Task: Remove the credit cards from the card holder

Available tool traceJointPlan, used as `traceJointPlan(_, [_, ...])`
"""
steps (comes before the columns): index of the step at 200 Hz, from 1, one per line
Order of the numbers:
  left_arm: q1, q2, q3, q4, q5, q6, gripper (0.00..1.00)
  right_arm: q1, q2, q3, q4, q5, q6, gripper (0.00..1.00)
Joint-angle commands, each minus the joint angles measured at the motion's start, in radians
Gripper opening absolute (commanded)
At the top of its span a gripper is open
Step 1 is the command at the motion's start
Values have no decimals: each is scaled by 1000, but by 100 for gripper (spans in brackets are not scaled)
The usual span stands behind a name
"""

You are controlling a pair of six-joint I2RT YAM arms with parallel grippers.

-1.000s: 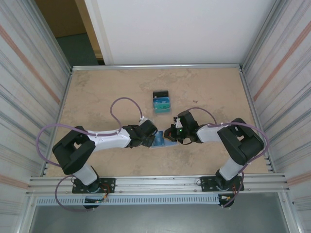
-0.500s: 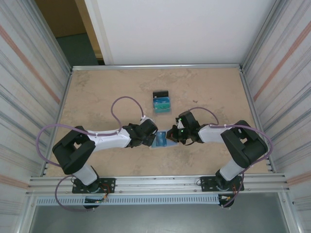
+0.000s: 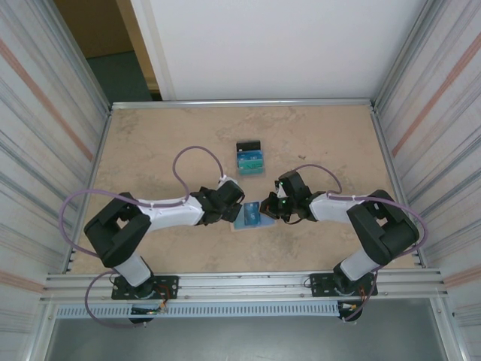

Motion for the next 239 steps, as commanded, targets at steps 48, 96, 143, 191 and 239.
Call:
traceJointPlan(48, [21, 56, 20, 55, -33, 68, 99, -8, -7, 7, 37, -34, 0, 0])
traceJointPlan(96, [23, 64, 28, 60, -33, 85, 99, -16, 6, -27, 161, -105, 54, 5])
traceJointPlan(143, [21, 63, 21, 54, -28, 68, 99, -18, 61, -43, 282, -165, 92, 14])
traceJointPlan(191, [19, 59, 18, 51, -25, 58, 99, -13, 119, -38, 351, -201, 106, 18])
traceJointPlan(239, [12, 61, 21, 49, -22, 48, 99, 3, 164, -29, 396, -224, 120, 17])
